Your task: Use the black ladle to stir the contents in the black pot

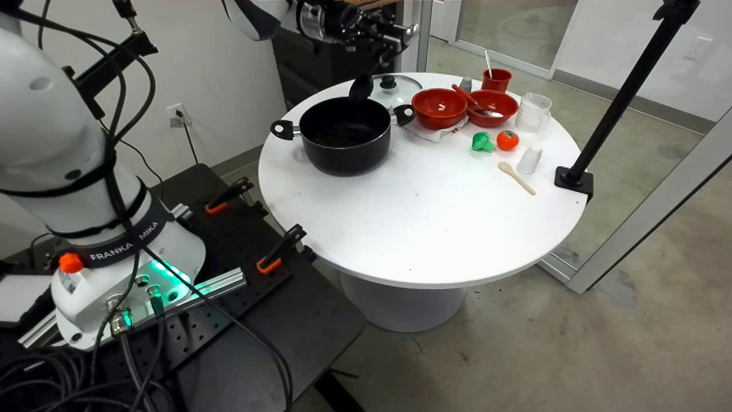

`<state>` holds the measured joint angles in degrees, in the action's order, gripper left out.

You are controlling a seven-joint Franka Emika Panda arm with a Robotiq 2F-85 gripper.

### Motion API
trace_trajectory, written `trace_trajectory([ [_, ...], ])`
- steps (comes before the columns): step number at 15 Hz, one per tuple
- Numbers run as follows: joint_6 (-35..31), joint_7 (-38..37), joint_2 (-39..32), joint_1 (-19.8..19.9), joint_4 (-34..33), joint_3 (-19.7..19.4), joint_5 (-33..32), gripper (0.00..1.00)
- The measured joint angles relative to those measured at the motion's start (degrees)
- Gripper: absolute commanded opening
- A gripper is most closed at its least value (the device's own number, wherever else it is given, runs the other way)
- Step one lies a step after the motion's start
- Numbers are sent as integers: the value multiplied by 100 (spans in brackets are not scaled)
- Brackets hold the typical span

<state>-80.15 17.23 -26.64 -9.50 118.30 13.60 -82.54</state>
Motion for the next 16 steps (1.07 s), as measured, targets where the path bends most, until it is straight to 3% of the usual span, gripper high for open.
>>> trace_trajectory([
  [7, 326, -105, 106, 20, 141, -278, -241, 8],
  [16, 477, -2225, -3, -53, 1278, -337, -1356, 8],
])
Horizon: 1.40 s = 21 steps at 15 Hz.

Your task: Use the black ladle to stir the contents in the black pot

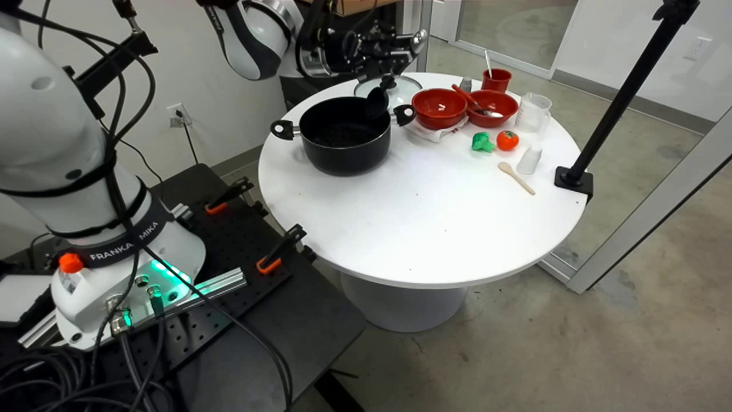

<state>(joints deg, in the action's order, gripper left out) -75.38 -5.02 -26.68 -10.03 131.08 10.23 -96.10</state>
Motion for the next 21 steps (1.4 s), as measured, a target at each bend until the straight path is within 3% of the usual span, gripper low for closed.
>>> trace_trajectory([
  [8, 67, -990, -84, -82, 231, 106, -221, 8],
  [15, 639, -696, -650, -371, -38, 206, -199, 8],
  [21, 691, -354, -1362, -534, -577, 330, -196, 8],
])
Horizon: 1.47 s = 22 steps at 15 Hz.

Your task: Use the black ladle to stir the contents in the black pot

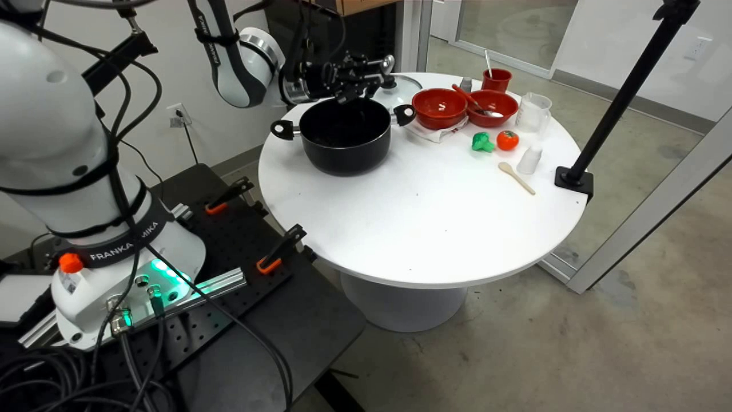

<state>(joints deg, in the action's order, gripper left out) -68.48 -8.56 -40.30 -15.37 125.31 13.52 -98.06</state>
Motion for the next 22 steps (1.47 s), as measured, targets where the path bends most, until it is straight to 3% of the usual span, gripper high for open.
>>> trace_trajectory([
  [5, -8, 245, -256, -14, -62, 71, 4, 8],
  [15, -17, 670, 117, 224, 760, 18, -24, 8],
  [22, -48, 674, 204, 430, 230, -102, -23, 8],
])
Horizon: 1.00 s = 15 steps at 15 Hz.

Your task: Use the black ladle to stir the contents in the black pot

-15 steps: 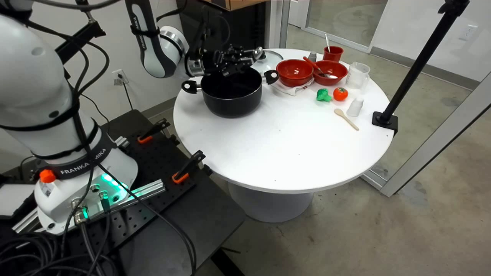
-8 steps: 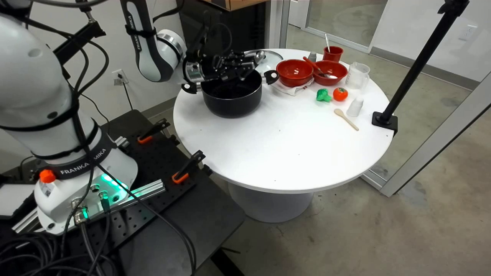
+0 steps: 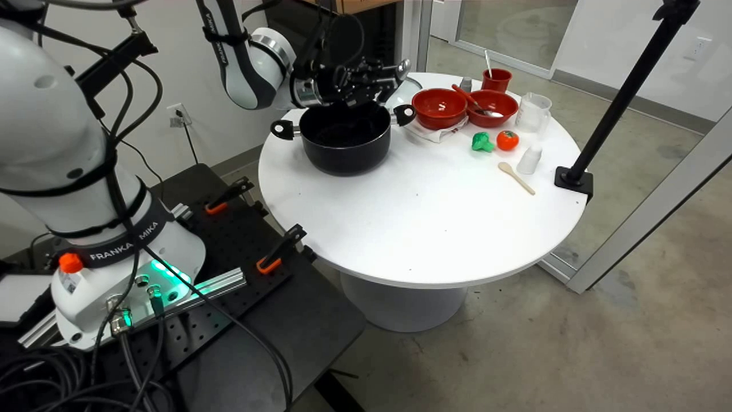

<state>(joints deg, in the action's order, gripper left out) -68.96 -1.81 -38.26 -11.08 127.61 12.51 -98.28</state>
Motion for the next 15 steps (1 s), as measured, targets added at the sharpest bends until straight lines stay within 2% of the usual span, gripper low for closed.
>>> trace_trajectory([
  [10, 8, 16, -1035, -50, -1662, -36, 191, 8],
  [15, 7, 51, -1341, -181, -1895, 12, 463, 8],
])
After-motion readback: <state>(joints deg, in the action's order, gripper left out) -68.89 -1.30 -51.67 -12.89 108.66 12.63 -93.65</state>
